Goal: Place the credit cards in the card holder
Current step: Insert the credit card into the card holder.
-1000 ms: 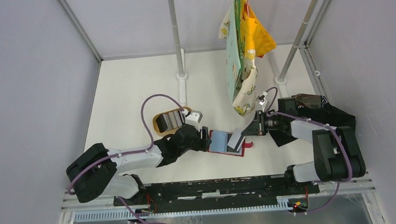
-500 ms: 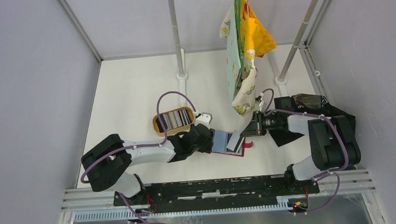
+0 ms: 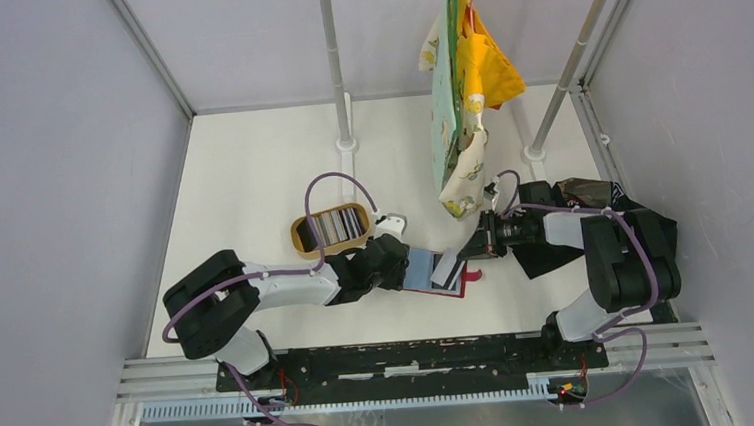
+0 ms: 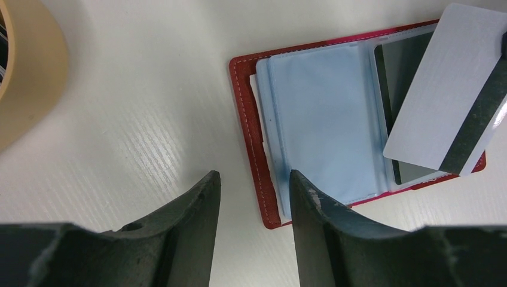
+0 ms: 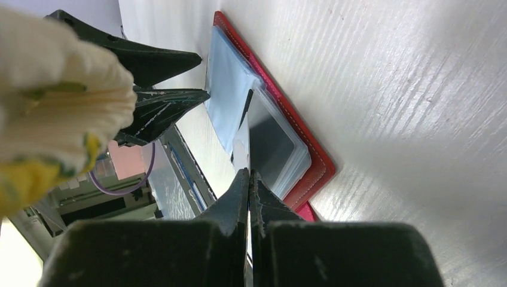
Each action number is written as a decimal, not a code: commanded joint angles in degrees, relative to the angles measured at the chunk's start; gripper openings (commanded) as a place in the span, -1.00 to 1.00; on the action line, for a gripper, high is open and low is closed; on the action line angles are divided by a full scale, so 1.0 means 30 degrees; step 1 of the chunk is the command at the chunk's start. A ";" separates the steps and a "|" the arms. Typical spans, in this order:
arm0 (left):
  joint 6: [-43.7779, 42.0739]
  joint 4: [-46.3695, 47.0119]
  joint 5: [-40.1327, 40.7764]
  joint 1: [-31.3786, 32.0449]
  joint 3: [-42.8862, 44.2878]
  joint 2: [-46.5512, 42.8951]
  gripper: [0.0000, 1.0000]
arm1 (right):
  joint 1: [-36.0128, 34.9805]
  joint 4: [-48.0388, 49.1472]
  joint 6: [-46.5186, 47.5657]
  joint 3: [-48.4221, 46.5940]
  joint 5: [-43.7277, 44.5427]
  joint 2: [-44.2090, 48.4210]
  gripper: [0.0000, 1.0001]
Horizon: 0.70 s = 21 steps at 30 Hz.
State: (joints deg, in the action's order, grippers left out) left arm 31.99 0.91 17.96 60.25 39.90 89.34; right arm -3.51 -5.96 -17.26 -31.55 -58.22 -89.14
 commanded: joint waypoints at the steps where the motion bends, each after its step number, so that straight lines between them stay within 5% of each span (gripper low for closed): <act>1: 0.0529 0.0108 0.0200 0.0157 0.0744 0.0328 0.02 | -0.0309 -0.0630 -0.0061 -0.1045 0.0724 -0.0353 -1.00; 21: 0.0419 0.0196 0.0054 0.0176 0.0783 0.0460 -0.07 | -0.1432 -0.0759 -0.0393 -0.1554 0.0860 -0.1370 -1.00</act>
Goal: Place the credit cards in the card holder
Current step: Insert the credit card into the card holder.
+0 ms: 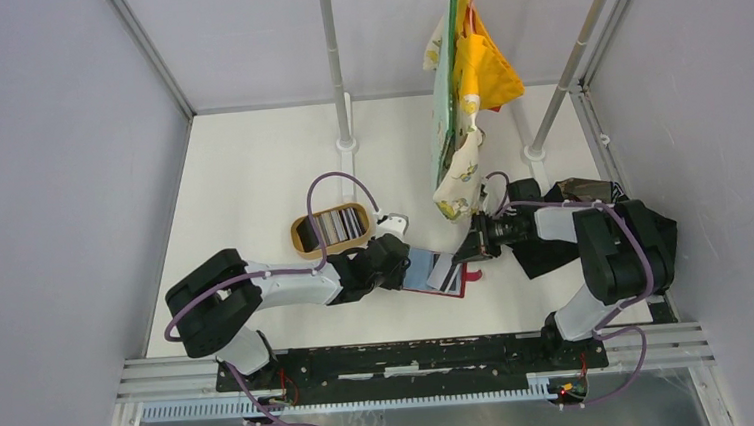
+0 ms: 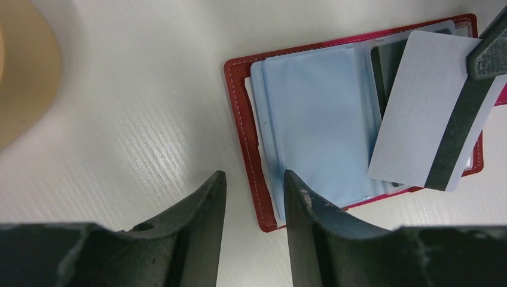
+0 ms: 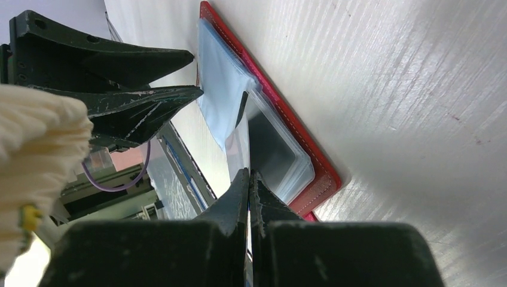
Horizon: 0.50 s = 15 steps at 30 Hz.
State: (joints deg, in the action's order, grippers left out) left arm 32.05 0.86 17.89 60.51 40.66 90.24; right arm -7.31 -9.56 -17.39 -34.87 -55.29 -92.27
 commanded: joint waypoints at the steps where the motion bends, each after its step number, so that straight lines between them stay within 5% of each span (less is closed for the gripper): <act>1: 0.0391 0.0210 0.0047 0.0120 0.0536 0.0160 -0.07 | -0.0186 0.0548 -0.0434 -0.0474 -0.0236 -0.0383 -1.00; 15: 0.0331 0.0239 -0.0060 0.0112 0.0571 0.0272 -0.07 | -0.0550 0.1463 -0.0907 -0.0856 -0.1082 -0.1440 -1.00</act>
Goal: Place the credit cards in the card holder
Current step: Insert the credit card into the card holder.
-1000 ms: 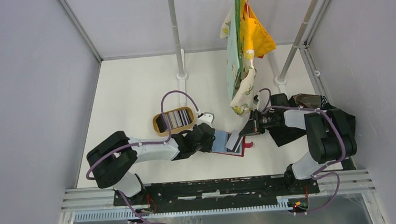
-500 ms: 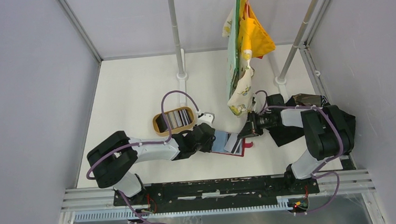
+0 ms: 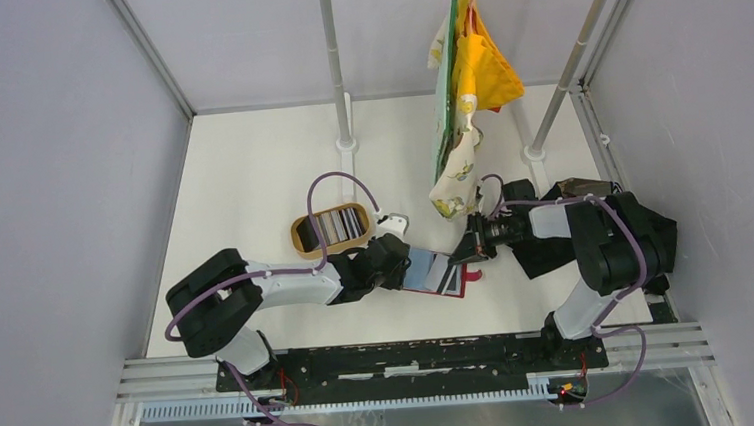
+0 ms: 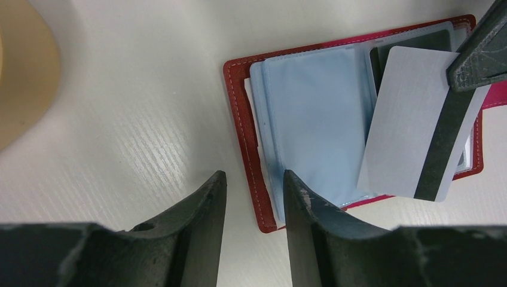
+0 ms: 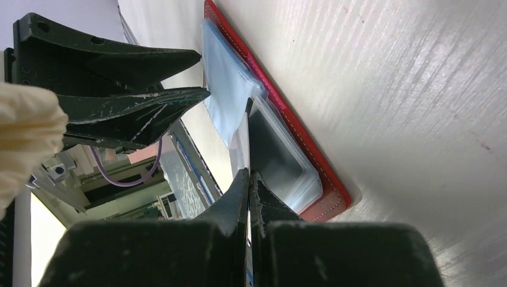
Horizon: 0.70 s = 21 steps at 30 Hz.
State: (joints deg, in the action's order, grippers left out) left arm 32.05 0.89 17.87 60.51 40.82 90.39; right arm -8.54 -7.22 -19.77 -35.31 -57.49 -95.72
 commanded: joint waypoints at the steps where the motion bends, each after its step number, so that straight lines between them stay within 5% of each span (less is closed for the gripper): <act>1: 0.0331 0.0232 -0.0047 0.0119 0.0541 0.0214 -0.07 | -0.0168 0.0658 -0.0091 -0.0736 -0.0374 -0.0346 -1.00; 21: 0.0040 0.0291 -0.0242 0.0095 0.0974 0.0643 -0.07 | -0.0428 -0.1725 0.1095 -0.1954 0.1140 -0.1715 -1.00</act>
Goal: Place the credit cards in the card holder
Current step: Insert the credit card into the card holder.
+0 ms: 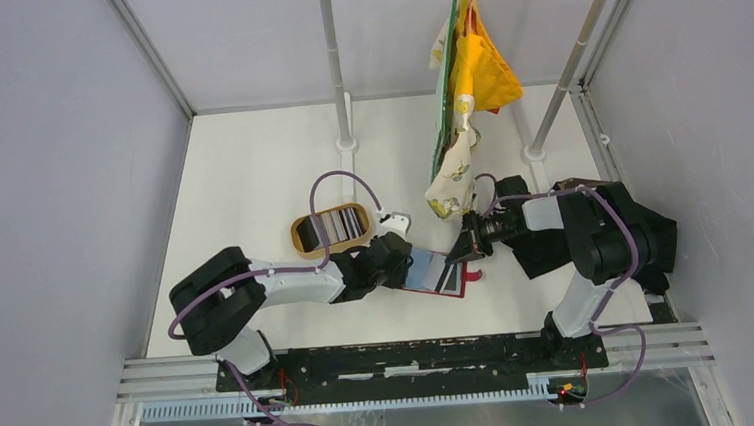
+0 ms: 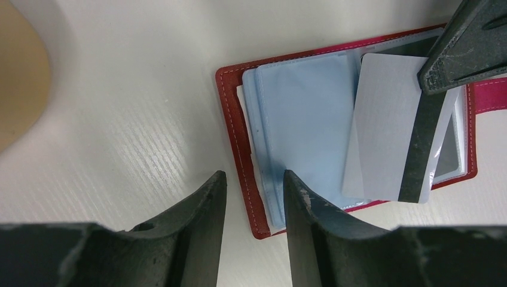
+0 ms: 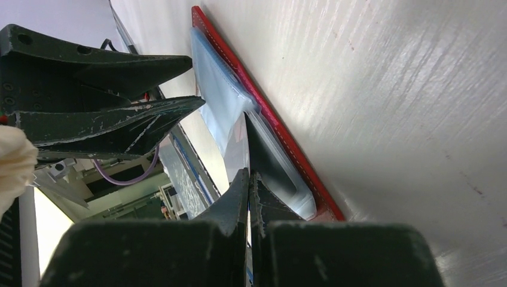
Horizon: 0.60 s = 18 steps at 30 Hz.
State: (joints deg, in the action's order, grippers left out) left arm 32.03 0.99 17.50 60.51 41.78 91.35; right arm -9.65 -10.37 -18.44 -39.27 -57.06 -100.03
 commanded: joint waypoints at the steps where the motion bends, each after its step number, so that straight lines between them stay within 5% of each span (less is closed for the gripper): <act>1: 0.0020 0.0254 -0.0112 0.0120 0.0717 0.0360 -0.07 | -0.0048 -0.0844 0.0778 -0.0759 0.1009 -0.0357 -1.00; 18: -0.0218 0.0167 -0.0178 0.0090 0.1125 0.0755 -0.07 | -0.0518 -0.2521 0.1806 -0.2458 0.1192 -0.1808 -1.00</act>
State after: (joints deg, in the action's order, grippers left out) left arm 32.01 0.97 17.41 60.51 43.53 93.01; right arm -10.48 -16.86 -15.11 -44.51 -56.73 -104.38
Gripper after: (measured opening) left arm 0.465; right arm 0.006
